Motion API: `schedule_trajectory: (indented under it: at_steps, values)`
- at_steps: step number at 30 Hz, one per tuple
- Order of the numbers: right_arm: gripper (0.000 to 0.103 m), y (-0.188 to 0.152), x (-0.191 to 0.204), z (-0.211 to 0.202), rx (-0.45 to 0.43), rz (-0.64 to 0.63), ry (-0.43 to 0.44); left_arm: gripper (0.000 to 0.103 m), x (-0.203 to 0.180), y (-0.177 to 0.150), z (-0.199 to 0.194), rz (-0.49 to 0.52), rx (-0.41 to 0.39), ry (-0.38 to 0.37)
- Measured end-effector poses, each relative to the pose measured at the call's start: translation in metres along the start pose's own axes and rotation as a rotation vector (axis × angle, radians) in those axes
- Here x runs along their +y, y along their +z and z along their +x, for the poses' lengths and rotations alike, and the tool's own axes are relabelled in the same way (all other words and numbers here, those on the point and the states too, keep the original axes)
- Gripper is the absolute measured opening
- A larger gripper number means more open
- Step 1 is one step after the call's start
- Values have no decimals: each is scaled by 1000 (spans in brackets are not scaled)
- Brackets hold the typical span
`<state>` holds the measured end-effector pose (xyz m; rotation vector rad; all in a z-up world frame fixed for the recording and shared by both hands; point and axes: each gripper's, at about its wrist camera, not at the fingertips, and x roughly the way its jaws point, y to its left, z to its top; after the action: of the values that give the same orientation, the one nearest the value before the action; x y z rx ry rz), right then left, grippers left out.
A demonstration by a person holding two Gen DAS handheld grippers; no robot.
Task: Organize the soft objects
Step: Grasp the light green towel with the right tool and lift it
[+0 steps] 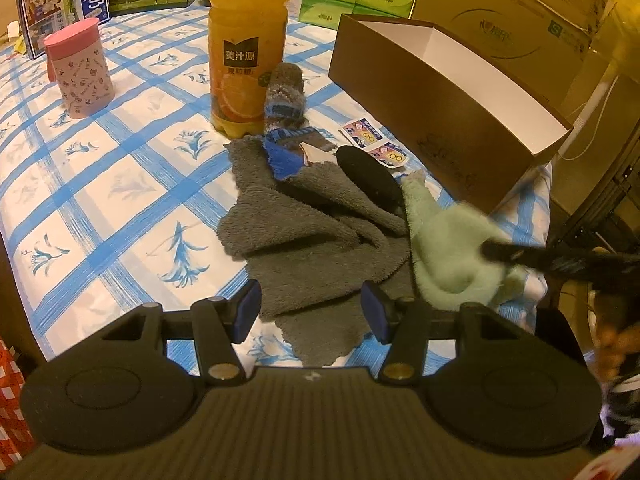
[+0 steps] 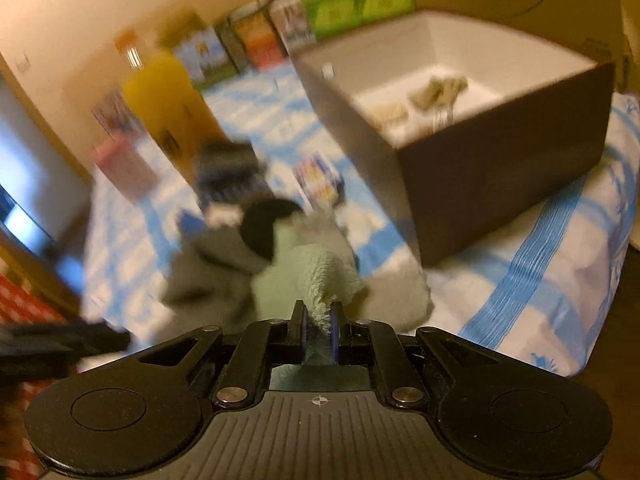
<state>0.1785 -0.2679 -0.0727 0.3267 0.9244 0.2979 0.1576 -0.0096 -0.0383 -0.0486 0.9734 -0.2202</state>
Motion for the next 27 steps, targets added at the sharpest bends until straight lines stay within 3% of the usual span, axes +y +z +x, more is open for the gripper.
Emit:
schedule_trajectory:
  at_steps: [3,4,6,7,8,11,16,24,25,27]
  values:
    - [16,-10,0,18,53,-34,-41,52,1,0,3,-2,8,-2]
    - [23,-11,-1,19,49,-37,-50,52,2,0,5,-3,12,-2]
    - [42,-12,-4,12,31,-31,-59,52,2,0,9,-5,21,-4]
    - [62,-13,-7,8,19,-23,-72,52,2,0,11,-4,24,-7]
    - [73,-13,-11,5,-2,-13,-93,52,1,0,12,-2,27,-9]
    - [77,-16,-19,1,-28,17,-116,52,-3,1,16,6,30,-18]
    - [80,-16,-29,11,-16,104,-55,52,-5,1,19,12,32,-22]
    - [81,-17,-19,29,-40,93,3,52,0,0,23,1,46,-6]
    - [79,-19,-16,30,-39,70,8,52,0,0,23,1,47,-6]
    - [59,-22,-10,31,-32,11,18,52,0,0,24,1,47,-6]
